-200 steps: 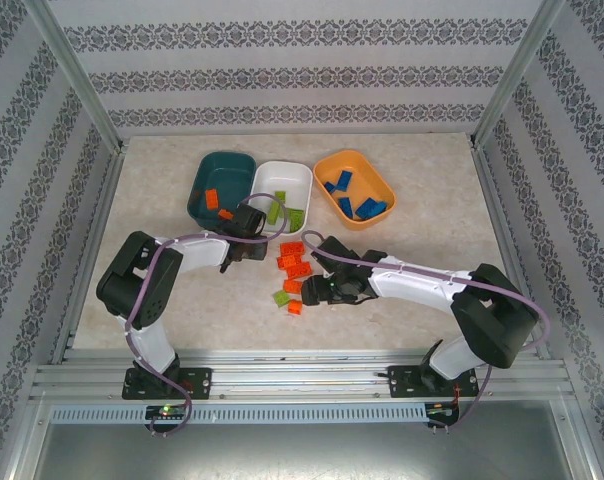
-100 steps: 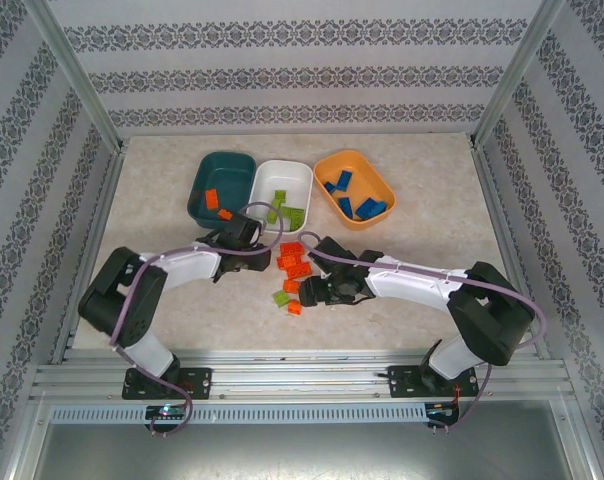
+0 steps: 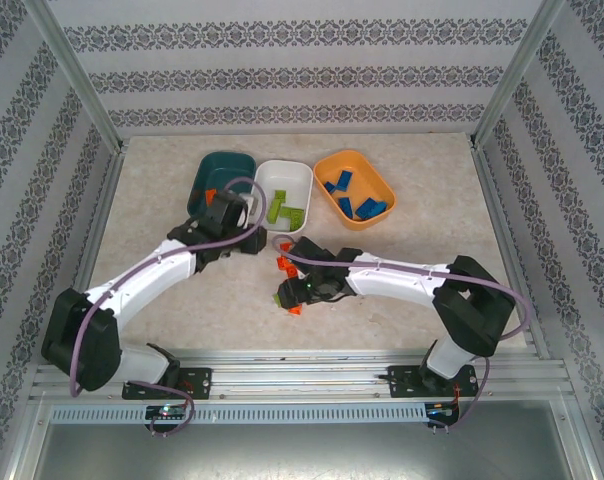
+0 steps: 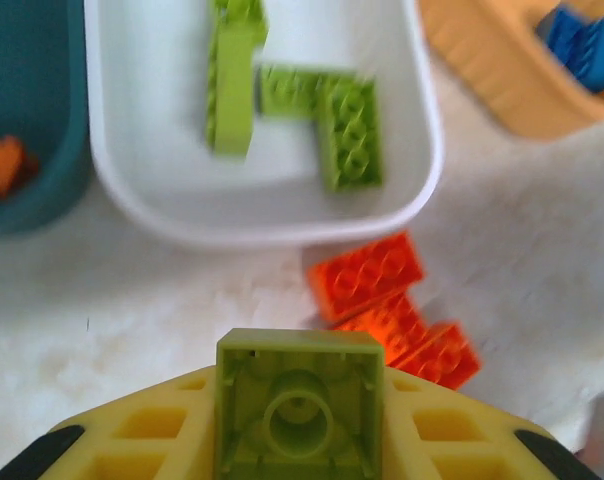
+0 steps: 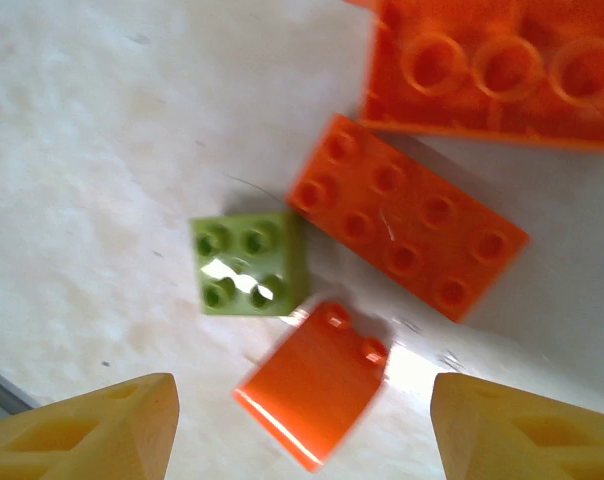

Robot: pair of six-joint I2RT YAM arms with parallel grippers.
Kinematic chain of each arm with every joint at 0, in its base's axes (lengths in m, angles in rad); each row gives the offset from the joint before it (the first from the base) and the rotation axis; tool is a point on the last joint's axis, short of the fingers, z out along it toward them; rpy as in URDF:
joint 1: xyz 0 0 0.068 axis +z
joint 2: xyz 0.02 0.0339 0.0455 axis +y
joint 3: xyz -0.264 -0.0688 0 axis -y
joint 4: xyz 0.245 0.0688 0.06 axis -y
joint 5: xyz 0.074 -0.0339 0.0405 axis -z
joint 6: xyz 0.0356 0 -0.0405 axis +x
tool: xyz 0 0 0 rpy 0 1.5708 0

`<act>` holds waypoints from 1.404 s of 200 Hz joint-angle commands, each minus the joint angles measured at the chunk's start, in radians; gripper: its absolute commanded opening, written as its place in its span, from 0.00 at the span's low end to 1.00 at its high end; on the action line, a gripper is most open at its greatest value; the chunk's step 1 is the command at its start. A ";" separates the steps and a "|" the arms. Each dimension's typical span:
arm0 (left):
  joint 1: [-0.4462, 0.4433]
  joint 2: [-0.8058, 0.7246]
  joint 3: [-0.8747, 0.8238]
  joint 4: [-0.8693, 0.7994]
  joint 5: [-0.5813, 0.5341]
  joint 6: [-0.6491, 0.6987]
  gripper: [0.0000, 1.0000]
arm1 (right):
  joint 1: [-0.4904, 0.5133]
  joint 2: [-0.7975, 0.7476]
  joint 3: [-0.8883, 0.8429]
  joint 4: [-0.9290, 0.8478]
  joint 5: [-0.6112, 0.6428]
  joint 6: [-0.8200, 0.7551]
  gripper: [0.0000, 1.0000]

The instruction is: Sort the legos into containers by color

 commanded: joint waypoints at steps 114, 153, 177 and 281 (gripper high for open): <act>0.071 0.506 0.505 -0.107 0.077 0.119 0.67 | -0.048 -0.294 -0.229 -0.024 0.148 0.030 0.68; 0.031 0.206 0.165 -0.016 0.189 0.165 0.76 | -0.112 -0.339 -0.284 0.013 0.102 0.030 0.68; -0.071 0.022 -0.053 -0.019 0.183 0.258 0.88 | -0.138 -0.339 -0.297 0.029 0.079 0.025 0.68; -0.201 -0.031 -0.400 0.254 0.189 0.367 0.96 | -0.151 -0.439 -0.342 0.015 0.047 0.043 0.68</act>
